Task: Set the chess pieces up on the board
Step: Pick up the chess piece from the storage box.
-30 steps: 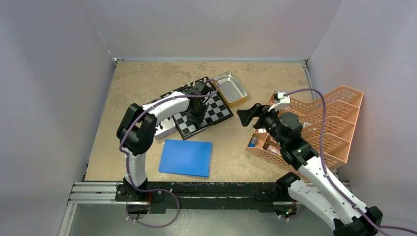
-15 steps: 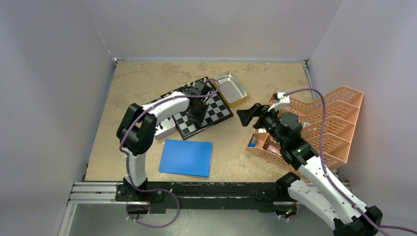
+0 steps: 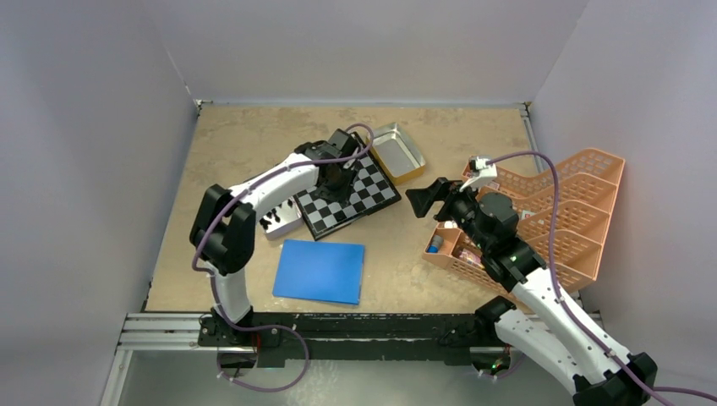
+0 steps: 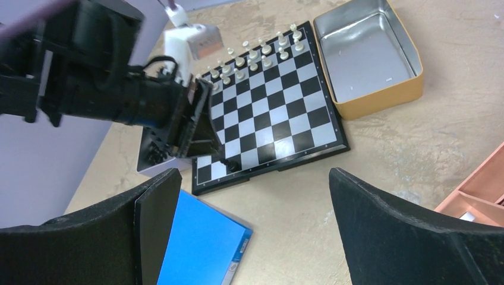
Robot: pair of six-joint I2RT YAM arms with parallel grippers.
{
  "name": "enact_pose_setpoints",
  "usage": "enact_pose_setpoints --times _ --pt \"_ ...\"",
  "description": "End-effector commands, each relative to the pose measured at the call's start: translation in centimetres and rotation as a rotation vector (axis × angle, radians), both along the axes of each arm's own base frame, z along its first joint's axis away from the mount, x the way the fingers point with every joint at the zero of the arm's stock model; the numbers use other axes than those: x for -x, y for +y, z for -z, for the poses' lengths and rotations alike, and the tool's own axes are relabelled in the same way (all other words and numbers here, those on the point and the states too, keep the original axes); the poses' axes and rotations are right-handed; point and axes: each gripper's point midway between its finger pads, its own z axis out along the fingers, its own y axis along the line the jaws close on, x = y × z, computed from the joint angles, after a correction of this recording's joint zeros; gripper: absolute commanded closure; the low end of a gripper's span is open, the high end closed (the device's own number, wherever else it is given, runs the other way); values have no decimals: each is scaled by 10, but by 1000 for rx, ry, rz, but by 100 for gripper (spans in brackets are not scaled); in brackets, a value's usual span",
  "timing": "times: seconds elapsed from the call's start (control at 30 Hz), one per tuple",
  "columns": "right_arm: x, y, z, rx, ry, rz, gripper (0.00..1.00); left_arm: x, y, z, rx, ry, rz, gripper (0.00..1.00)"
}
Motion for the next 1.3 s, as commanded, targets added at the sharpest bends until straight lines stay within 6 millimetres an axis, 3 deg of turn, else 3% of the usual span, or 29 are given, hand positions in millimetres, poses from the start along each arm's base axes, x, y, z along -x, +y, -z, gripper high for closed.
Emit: enact_pose_setpoints --times 0.0,0.17,0.27,0.47,0.57,0.77,1.0,1.27 --pt "-4 5 -19 -21 -58 -22 3 -16 13 -61 6 -174 -71 56" --pt "-1 8 -22 -36 -63 -37 4 -26 47 -77 66 -203 -173 61" --pt "1 8 -23 -41 -64 -44 4 -32 80 -82 148 -184 -269 68" --pt "6 6 -27 -57 -72 -46 5 -36 158 -88 46 -255 -456 71" --pt "7 6 -27 -63 -76 -47 6 -35 181 -85 42 -244 -505 73" --pt "7 10 -26 -55 -66 -68 6 -29 200 -48 30 -143 -539 75" --pt "7 9 -27 -53 -77 -64 6 -17 197 2 1 12 -521 79" --pt "6 9 -25 -45 -75 -62 6 -13 198 19 -26 64 -511 75"
